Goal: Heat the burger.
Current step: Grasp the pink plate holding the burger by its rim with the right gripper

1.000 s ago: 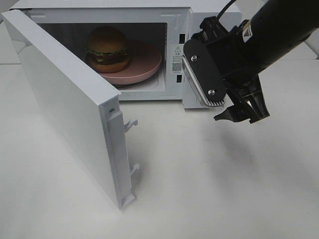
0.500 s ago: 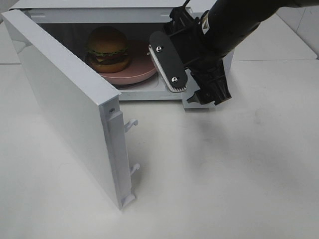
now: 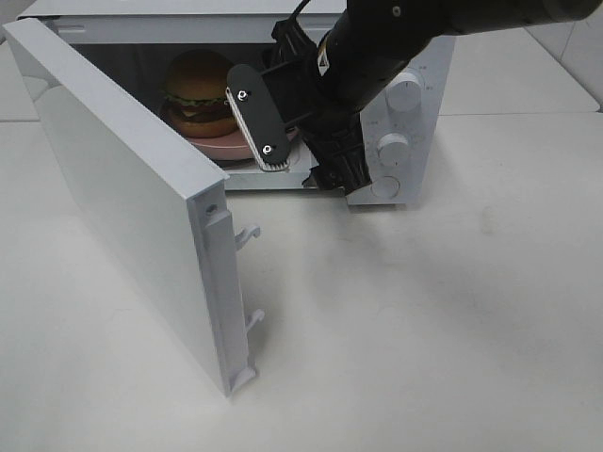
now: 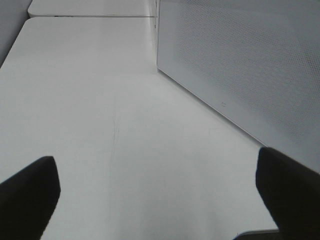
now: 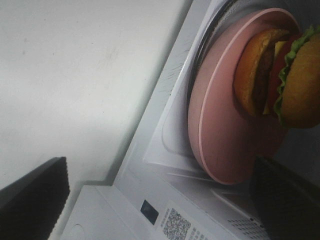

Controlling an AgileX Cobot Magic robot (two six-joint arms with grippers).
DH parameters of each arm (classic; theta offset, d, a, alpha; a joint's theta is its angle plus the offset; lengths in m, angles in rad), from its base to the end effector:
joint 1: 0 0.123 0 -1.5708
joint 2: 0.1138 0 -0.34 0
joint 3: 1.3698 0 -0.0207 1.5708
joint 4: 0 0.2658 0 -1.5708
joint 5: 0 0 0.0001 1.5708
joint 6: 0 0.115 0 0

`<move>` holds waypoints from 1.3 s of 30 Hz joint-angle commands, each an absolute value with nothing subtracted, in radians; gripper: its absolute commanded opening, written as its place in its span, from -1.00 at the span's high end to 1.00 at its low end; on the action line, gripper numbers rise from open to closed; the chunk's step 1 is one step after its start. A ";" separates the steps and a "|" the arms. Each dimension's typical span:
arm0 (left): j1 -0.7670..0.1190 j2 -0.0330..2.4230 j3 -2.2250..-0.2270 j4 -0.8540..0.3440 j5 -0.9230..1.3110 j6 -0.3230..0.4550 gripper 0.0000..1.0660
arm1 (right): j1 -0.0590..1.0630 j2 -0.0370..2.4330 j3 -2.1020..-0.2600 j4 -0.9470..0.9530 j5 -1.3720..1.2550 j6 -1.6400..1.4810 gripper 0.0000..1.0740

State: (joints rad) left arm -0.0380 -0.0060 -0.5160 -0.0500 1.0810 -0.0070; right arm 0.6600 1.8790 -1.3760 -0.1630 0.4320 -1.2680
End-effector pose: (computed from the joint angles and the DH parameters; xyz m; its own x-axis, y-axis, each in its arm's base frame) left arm -0.0297 -0.0039 0.2764 -0.4558 -0.0132 -0.8900 0.0633 0.9969 -0.0472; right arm 0.3738 0.2802 0.2590 0.4783 -0.8766 -0.0523 -0.6713 -0.3266 -0.6653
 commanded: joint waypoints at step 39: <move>-0.039 -0.010 -0.516 -0.054 1.073 -0.008 -0.87 | 0.664 2.281 -1.832 -0.163 0.519 -1.215 -0.64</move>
